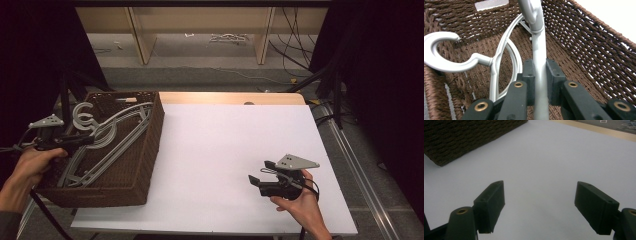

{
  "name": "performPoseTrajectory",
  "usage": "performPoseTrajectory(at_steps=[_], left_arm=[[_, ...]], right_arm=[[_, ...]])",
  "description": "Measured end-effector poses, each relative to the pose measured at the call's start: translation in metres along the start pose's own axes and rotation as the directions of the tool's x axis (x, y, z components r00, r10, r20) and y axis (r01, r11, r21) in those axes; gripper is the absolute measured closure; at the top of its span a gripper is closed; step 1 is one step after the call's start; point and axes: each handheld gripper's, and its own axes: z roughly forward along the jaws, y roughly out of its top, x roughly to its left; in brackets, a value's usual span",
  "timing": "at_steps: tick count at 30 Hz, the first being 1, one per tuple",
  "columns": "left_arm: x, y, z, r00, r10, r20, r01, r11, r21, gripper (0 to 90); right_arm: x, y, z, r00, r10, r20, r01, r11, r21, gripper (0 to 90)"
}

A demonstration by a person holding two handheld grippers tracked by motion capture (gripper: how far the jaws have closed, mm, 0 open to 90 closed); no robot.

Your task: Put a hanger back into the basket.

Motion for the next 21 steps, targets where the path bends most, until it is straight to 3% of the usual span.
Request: performPoseTrajectory(at_steps=[3, 6, 9, 11, 15, 18, 20, 21], left_arm=[[0.0022, 0.0008, 0.0004, 0.9997, -0.024, -0.01, 0.024, 0.9995, 0.021, 79.0], [0.003, 0.0014, 0.0002, 0.9991, -0.011, -0.04, 0.012, 0.9993, 0.035, 78.2], [0.003, 0.0033, 0.0006, 0.9969, -0.039, -0.069, 0.043, 0.9975, 0.057, 76.8], [0.004, 0.0032, 0.0025, 0.9939, -0.083, -0.072, 0.086, 0.9955, 0.039, 75.7], [0.007, 0.0056, 0.0031, 0.9891, -0.102, -0.106, 0.11, 0.9917, 0.067, 74.1], [0.0065, 0.0077, 0.0051, 0.9856, -0.09, -0.143, 0.105, 0.9899, 0.096, 72.3], [0.0082, 0.0075, 0.0052, 0.9875, -0.042, -0.152, 0.065, 0.9865, 0.15, 74.0], [0.0082, 0.0071, 0.0063, 0.9866, -0.04, -0.158, 0.065, 0.9859, 0.154, 73.3]], right_arm=[[-0.0003, -0.0001, -0.0001, 1.0, -0.002, 0.0, 0.002, 1.0, 0.001, 25.3], [0.0001, 0.0, -0.0002, 1.0, 0.001, 0.0, -0.001, 1.0, 0.0, 25.3], [-0.0001, 0.0001, -0.0003, 1.0, 0.0, 0.001, 0.0, 1.0, -0.001, 25.3], [-0.0002, -0.0001, -0.0003, 1.0, -0.001, 0.0, 0.001, 1.0, 0.0, 25.3], [-0.0003, 0.0001, -0.0004, 1.0, 0.002, 0.0, -0.002, 1.0, -0.001, 25.3], [-0.0009, -0.0004, 0.0, 1.0, -0.003, -0.002, 0.003, 1.0, 0.0, 25.3], [-0.0011, -0.0003, -0.0001, 1.0, -0.003, 0.0, 0.003, 1.0, -0.001, 25.2], [-0.0011, -0.0003, -0.0002, 1.0, -0.003, 0.0, 0.003, 1.0, -0.001, 25.2]])
